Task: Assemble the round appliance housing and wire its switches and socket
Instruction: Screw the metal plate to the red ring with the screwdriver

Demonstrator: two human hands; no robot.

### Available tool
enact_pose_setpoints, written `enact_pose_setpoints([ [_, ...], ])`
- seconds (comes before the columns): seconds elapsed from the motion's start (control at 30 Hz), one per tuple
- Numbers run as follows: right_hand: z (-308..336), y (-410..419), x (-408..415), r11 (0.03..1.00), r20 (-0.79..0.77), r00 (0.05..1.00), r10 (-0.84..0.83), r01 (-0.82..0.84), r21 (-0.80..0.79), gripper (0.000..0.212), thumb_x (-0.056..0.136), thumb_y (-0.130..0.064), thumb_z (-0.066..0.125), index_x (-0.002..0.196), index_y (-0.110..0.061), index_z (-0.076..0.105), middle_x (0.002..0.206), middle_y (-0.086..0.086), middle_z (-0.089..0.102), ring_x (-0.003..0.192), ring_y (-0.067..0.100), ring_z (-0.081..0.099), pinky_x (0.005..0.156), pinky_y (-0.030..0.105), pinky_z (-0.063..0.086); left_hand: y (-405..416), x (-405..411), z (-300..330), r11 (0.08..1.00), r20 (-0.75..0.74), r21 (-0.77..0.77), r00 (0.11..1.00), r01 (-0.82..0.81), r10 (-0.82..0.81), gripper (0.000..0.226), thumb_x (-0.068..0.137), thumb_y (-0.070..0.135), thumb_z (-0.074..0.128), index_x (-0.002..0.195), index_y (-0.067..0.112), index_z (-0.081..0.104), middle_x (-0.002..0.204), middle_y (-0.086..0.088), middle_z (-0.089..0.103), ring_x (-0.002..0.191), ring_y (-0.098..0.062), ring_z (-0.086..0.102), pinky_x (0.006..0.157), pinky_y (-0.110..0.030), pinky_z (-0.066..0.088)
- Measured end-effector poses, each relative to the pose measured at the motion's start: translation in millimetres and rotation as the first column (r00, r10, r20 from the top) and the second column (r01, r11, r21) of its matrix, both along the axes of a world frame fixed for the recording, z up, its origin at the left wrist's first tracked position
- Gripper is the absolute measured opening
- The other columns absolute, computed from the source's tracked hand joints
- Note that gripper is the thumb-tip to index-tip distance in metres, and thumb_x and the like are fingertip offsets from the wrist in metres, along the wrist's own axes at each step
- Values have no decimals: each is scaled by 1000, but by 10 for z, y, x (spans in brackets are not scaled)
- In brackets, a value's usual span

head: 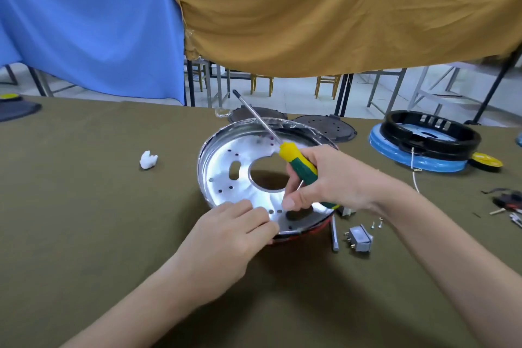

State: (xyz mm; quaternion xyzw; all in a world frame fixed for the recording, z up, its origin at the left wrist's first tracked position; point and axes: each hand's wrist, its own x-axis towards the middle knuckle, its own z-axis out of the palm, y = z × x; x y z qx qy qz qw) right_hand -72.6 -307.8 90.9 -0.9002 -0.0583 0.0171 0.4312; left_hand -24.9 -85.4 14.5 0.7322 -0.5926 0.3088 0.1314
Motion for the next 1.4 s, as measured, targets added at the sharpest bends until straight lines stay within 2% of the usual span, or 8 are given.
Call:
enact_pose_setpoints([
  [0.17,90,0,8,994,-79,996,49,-56,-88,40,74,-10,82,83,-12,44,87,-4,77,63,9,62,57,18,46,-14,97,-29,999,74,-29,997,30,-28,26,89,-3,45,88,15,64,81,2,61,69,-20,49,61,-32,42],
  [0.4,59,22,-7,986,-129,991,26,-47,-158,35,76,-4,80,85,-11,47,86,-3,77,72,11,66,75,30,53,-32,139,-76,999,36,-25,999,24,-24,28,71,-5,77,92,13,68,83,2,60,71,-20,46,62,-32,42],
  [0.57,19,75,-7,979,-161,987,22,-54,-196,33,75,-4,79,84,-8,47,83,-4,77,68,9,67,62,21,51,-24,111,-75,999,59,-12,997,44,-43,26,73,-6,71,89,13,66,82,1,60,69,-22,49,59,-35,45],
  [0.9,-21,169,13,929,-84,996,-34,0,-370,32,71,-18,83,84,-16,55,79,-11,75,71,8,71,72,36,58,-34,115,-70,999,37,-7,999,34,-34,35,68,-7,77,92,14,63,83,1,60,69,-21,50,58,-35,46],
  [1.03,14,150,38,904,-99,994,-46,-1,-427,32,72,-19,84,85,-16,55,78,-12,74,64,1,65,62,23,46,-42,113,-56,999,24,-23,999,29,-28,35,67,-5,81,92,15,65,84,2,61,71,-20,49,60,-33,45],
  [1.23,-4,185,53,915,-99,993,-59,14,-404,28,75,-20,83,79,-19,55,72,-6,70,60,12,64,57,22,47,-60,109,-36,1000,23,-27,1000,15,-15,29,68,-2,83,89,13,71,82,2,64,68,-20,53,58,-33,47],
  [1.33,41,196,71,873,-70,996,-61,19,-488,26,77,-20,80,77,-22,54,70,-12,67,62,3,60,61,20,47,-69,96,-18,999,-25,-32,1000,3,-4,13,83,6,72,94,11,71,85,0,65,69,-22,56,59,-36,51],
  [1.4,57,194,91,863,-39,998,-54,28,-505,23,79,-18,77,78,-22,54,81,-9,71,76,10,66,74,32,54,-77,82,8,999,-91,-40,996,-19,15,19,92,20,56,99,12,71,88,0,65,73,-22,59,63,-37,52],
])
